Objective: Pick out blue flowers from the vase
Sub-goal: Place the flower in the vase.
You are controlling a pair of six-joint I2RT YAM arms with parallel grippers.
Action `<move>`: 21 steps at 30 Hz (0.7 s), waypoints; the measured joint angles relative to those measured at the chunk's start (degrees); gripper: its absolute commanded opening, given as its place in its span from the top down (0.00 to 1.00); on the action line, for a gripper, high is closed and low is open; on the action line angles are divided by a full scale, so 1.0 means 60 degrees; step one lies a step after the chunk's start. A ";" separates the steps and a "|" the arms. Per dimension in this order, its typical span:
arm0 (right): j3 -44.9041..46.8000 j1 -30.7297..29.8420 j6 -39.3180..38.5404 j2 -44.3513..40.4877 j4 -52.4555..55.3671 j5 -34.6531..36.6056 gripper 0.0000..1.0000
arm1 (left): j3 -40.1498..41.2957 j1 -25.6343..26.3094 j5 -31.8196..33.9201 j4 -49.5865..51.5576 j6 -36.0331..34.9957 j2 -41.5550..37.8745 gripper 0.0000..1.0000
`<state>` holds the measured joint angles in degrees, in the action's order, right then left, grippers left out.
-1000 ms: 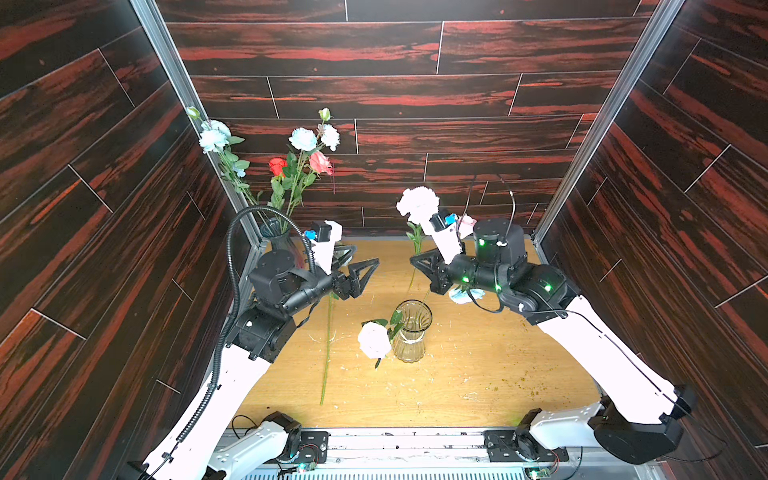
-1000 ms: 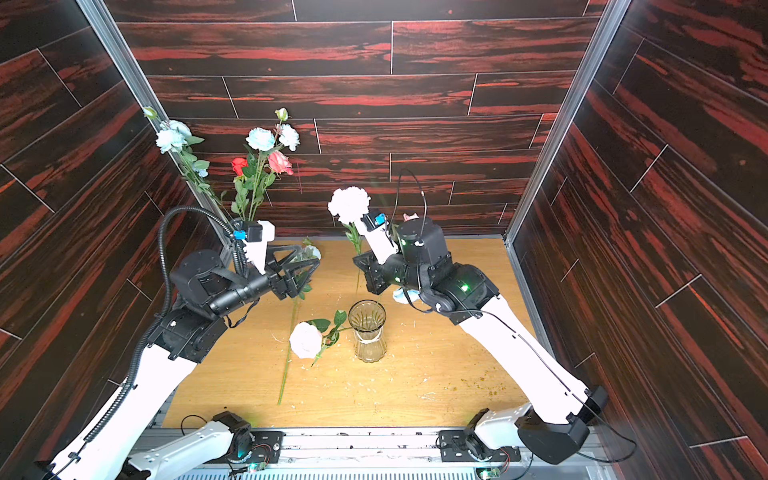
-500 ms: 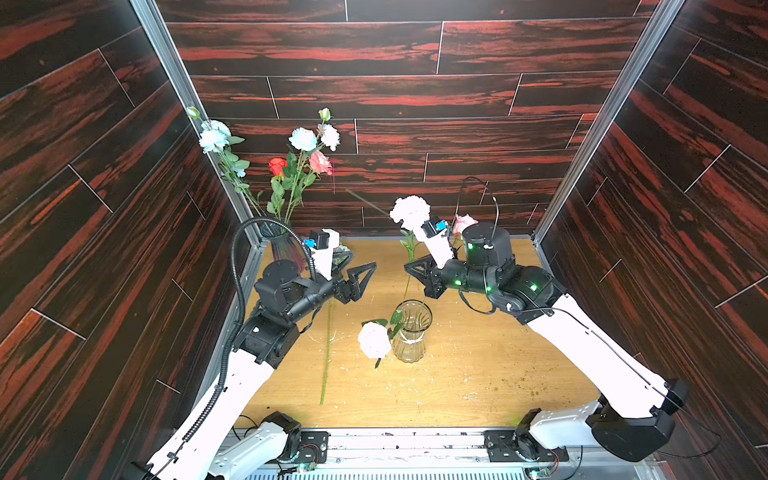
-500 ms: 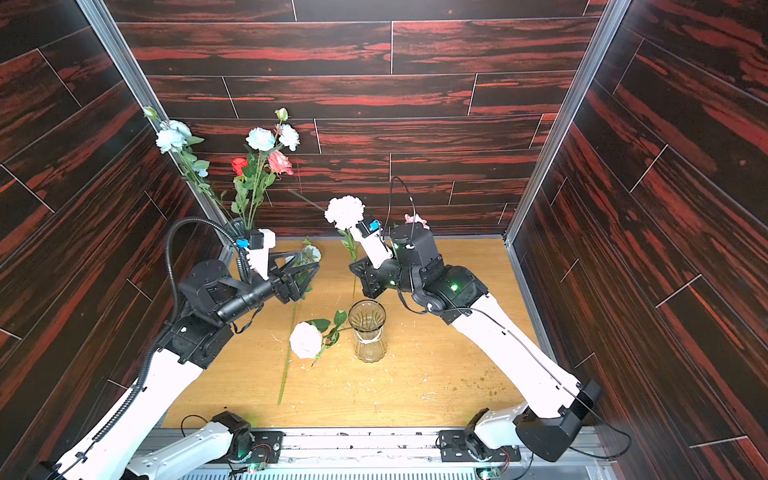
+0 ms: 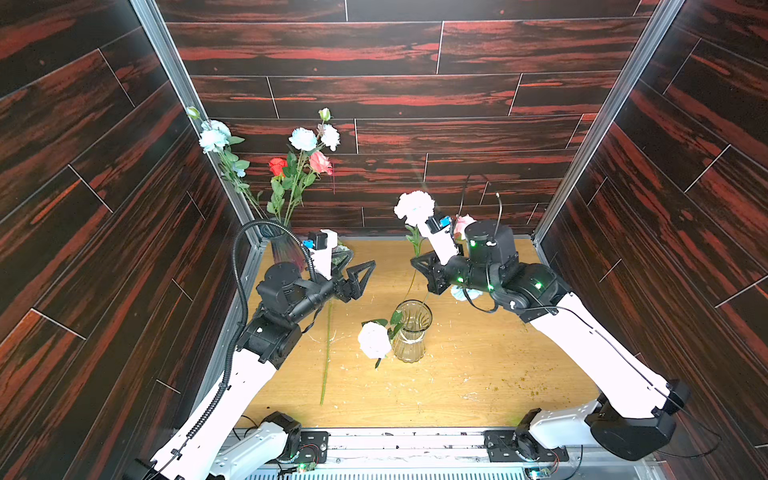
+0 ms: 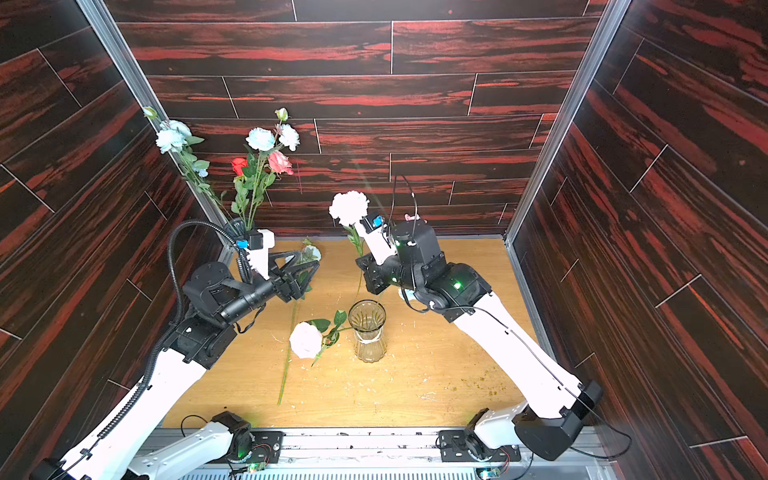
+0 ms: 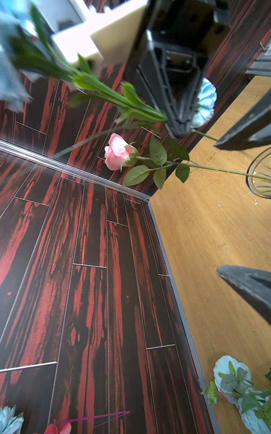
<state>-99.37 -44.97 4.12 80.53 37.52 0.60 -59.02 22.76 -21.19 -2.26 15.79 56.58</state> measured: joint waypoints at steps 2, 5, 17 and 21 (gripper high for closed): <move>-0.0302 0.0000 -0.0073 0.0022 0.0117 0.0076 1.00 | 0.0007 0.0000 0.0025 -0.0011 0.0022 0.0000 0.22; -0.0652 0.0007 -0.0175 0.0018 0.0237 0.0102 1.00 | 0.0011 0.0000 0.0036 -0.0062 0.0022 0.0004 0.22; 0.0827 0.0007 -0.0015 -0.0379 0.0168 -0.0084 1.00 | 0.0018 0.0000 0.0124 -0.0069 0.0025 0.0004 0.22; 0.1439 0.0007 0.0142 -0.0393 -0.0036 -0.0229 0.99 | 0.0033 0.0000 0.0178 -0.0084 0.0025 -0.0004 0.22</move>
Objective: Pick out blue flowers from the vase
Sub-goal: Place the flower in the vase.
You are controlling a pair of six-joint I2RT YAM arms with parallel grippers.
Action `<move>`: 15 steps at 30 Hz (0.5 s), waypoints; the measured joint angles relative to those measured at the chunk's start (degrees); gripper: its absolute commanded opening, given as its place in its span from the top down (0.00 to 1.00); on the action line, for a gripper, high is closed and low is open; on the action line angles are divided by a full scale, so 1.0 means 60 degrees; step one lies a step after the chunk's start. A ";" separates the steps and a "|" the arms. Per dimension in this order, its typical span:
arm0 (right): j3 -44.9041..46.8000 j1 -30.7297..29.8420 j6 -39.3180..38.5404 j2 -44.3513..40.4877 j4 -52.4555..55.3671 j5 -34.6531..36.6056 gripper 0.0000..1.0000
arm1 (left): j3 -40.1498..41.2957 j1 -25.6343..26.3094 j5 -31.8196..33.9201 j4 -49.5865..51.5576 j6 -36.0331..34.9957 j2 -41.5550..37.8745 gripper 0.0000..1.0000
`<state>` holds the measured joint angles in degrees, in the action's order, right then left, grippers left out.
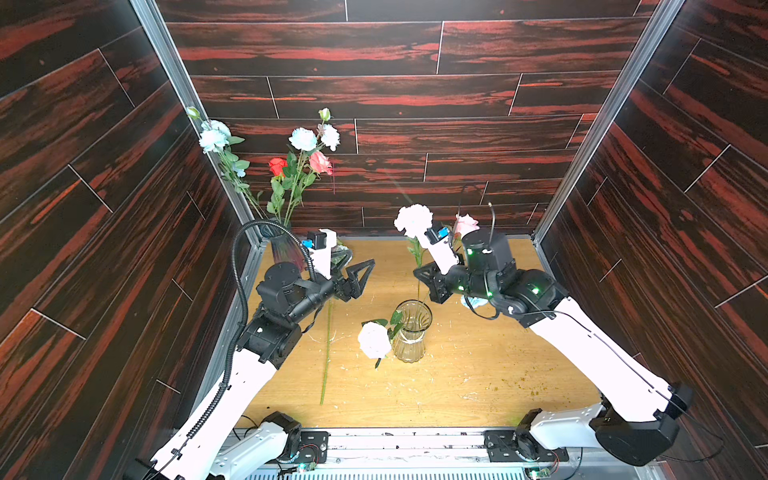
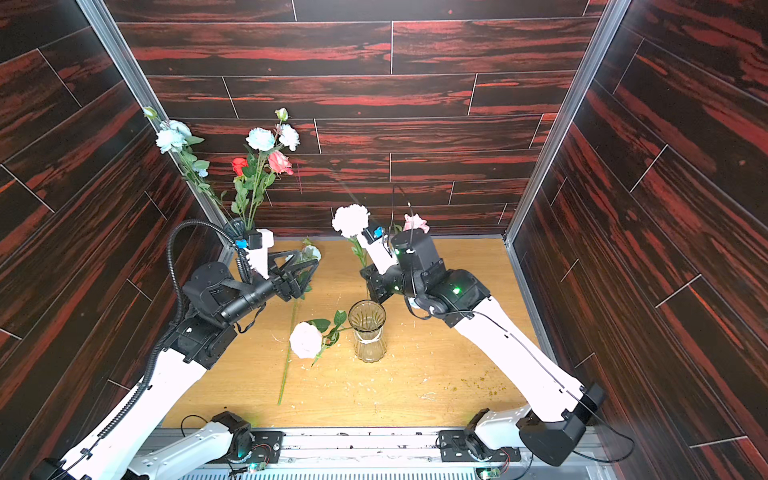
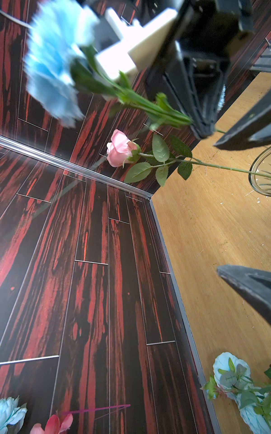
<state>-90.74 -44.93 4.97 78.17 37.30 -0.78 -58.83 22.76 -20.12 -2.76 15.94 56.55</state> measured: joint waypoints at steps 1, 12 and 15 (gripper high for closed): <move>0.0182 0.0000 0.0029 -0.0015 -0.0080 -0.0025 0.99 | 0.0036 0.0000 0.0025 -0.0040 -0.0004 -0.0007 0.22; 0.2575 0.0000 0.0419 -0.0444 -0.1129 -0.0390 0.84 | 0.0470 0.0000 0.0623 -0.0200 -0.0004 -0.0328 0.22; 0.3045 0.0000 0.0525 -0.0550 -0.1326 -0.0546 0.78 | 0.0568 0.0000 0.0834 -0.0372 0.0000 -0.0419 0.22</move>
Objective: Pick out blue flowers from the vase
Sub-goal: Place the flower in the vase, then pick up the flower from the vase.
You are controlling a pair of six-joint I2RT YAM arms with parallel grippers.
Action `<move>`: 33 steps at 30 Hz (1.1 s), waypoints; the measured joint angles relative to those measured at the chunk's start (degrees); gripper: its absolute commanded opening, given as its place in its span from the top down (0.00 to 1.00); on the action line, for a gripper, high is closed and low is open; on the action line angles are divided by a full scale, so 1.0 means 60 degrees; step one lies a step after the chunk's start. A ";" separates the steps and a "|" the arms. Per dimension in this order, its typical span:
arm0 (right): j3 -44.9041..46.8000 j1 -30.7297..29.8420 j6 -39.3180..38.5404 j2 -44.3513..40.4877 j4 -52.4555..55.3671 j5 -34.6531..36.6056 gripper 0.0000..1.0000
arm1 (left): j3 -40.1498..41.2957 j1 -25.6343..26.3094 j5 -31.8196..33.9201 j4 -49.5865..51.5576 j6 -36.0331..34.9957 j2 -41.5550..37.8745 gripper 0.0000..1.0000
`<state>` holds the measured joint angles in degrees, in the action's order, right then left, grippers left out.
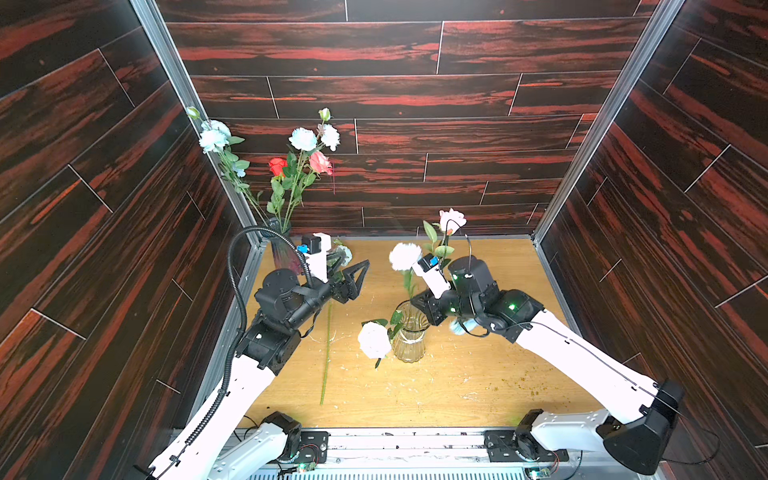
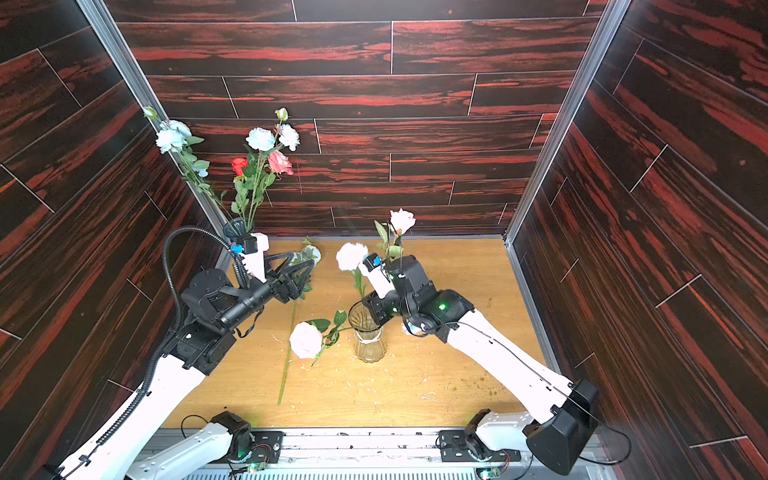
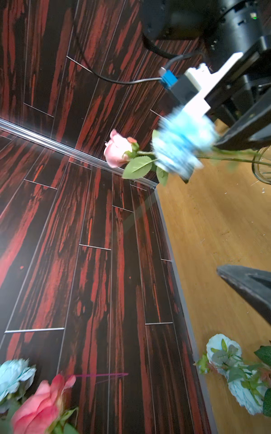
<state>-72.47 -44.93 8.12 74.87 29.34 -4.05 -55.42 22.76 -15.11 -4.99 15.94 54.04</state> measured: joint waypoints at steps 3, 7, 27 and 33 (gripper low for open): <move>0.0149 0.0000 0.0047 -0.0007 -0.0146 -0.0124 0.69 | 0.0087 -0.0011 0.0219 -0.0146 0.0015 -0.0025 0.22; 0.0182 0.0000 0.0044 -0.0051 -0.0273 -0.0226 0.60 | 0.0222 -0.0044 0.0521 -0.0248 0.0084 -0.0029 0.22; 0.0503 0.0000 0.0168 -0.1366 -0.0707 -0.0135 0.51 | 0.0958 -0.0055 0.0951 -0.0561 0.0339 -0.0448 0.22; 0.1078 0.0000 0.0280 -0.2055 -0.0769 0.0047 0.51 | 0.1111 -0.0055 0.1071 -0.0528 0.0346 -0.0565 0.22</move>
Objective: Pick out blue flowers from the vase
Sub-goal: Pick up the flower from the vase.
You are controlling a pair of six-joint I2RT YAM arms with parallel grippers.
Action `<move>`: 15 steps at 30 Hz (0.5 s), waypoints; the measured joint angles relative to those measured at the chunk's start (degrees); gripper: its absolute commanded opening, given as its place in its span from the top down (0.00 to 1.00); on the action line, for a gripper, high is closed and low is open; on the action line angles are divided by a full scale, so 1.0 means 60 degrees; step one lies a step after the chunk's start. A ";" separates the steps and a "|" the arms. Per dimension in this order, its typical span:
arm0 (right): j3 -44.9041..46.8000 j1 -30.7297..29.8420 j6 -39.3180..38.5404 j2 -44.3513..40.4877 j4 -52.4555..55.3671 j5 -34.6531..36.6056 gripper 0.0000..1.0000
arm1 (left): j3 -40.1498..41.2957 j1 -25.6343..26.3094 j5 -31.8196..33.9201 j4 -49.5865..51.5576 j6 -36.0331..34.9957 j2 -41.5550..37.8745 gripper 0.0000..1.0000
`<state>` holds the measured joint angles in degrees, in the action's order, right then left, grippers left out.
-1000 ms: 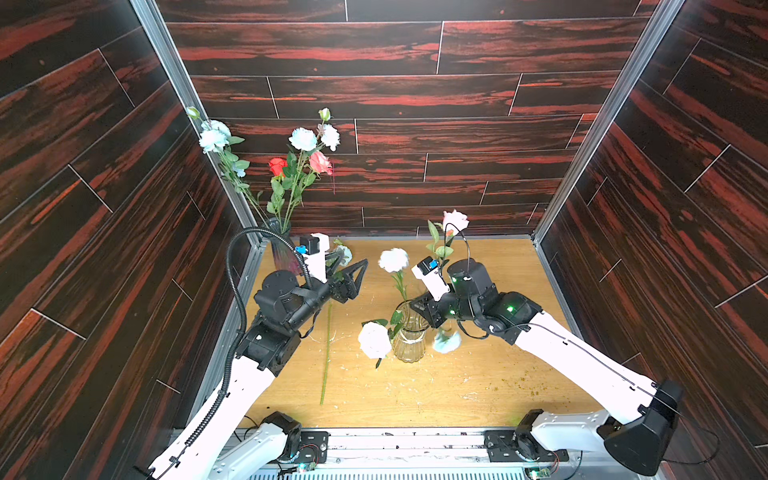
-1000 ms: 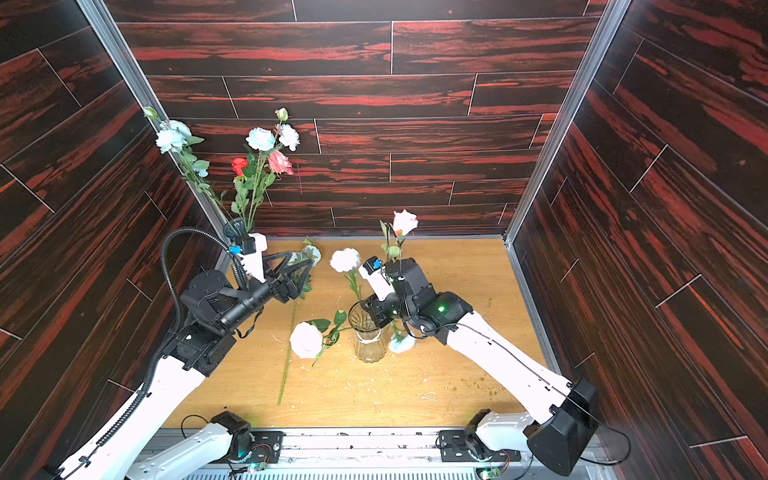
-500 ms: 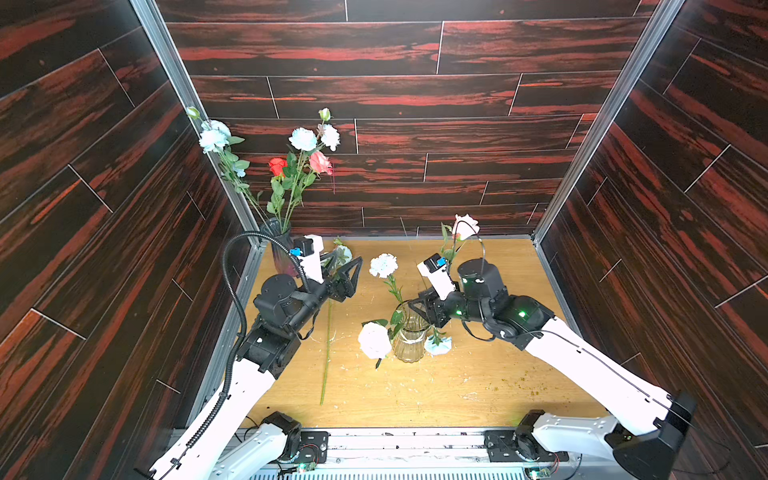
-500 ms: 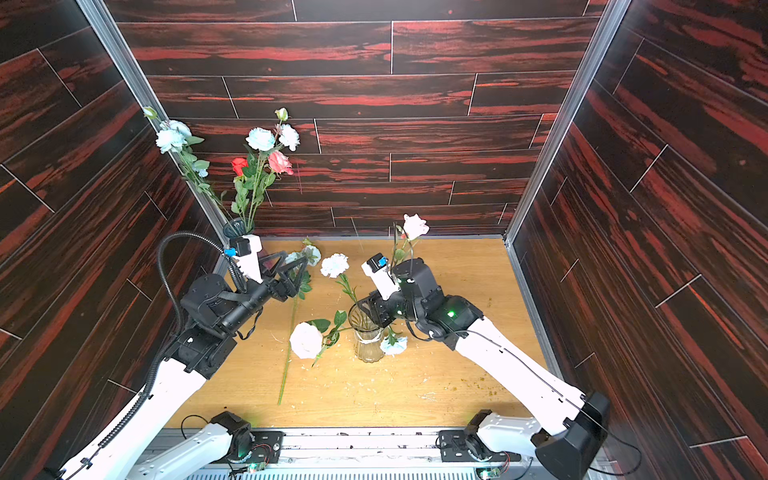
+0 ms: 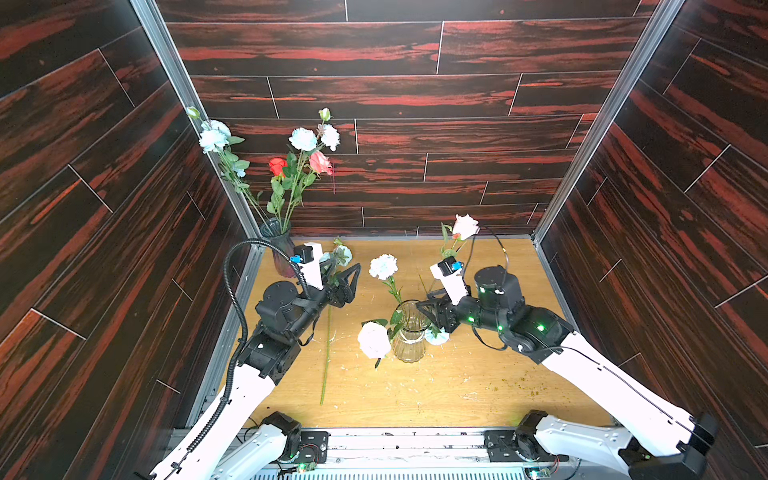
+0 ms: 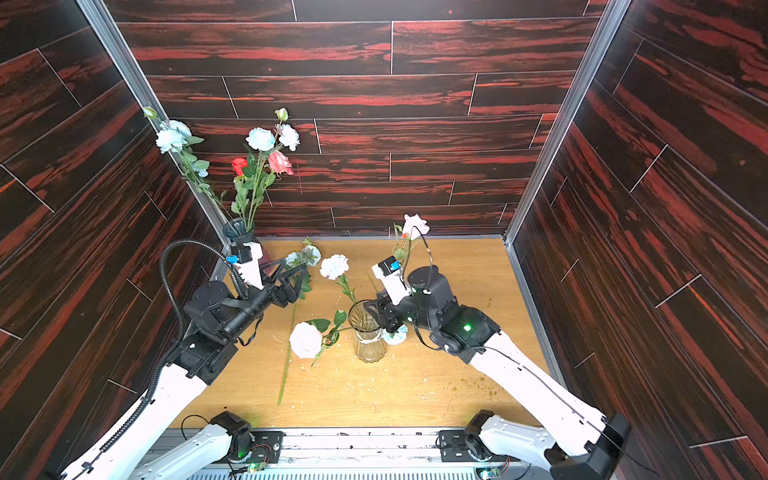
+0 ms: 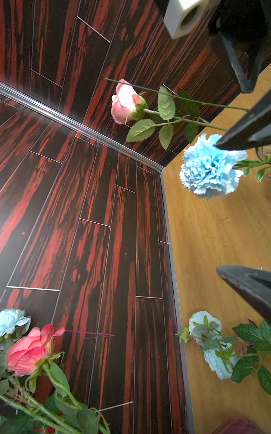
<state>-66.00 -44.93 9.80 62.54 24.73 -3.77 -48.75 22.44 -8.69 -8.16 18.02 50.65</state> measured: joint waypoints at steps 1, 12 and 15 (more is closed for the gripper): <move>0.0073 0.0000 0.0011 -0.0131 0.0004 0.0033 0.51 | 0.0000 0.0000 0.0022 -0.0004 0.0004 -0.0018 0.22; 0.0892 0.0000 -0.0004 -0.0481 -0.0131 0.0805 0.51 | 0.0004 0.0000 0.0062 -0.0011 0.0004 -0.0080 0.22; 0.0892 0.0000 -0.0109 -0.0135 -0.0357 0.0984 0.51 | 0.0004 0.0000 0.0062 -0.0011 0.0004 -0.0095 0.22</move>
<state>-60.64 -44.93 9.15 61.73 22.59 2.13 -48.73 22.44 -8.32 -8.23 18.04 50.09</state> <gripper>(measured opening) 0.494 0.781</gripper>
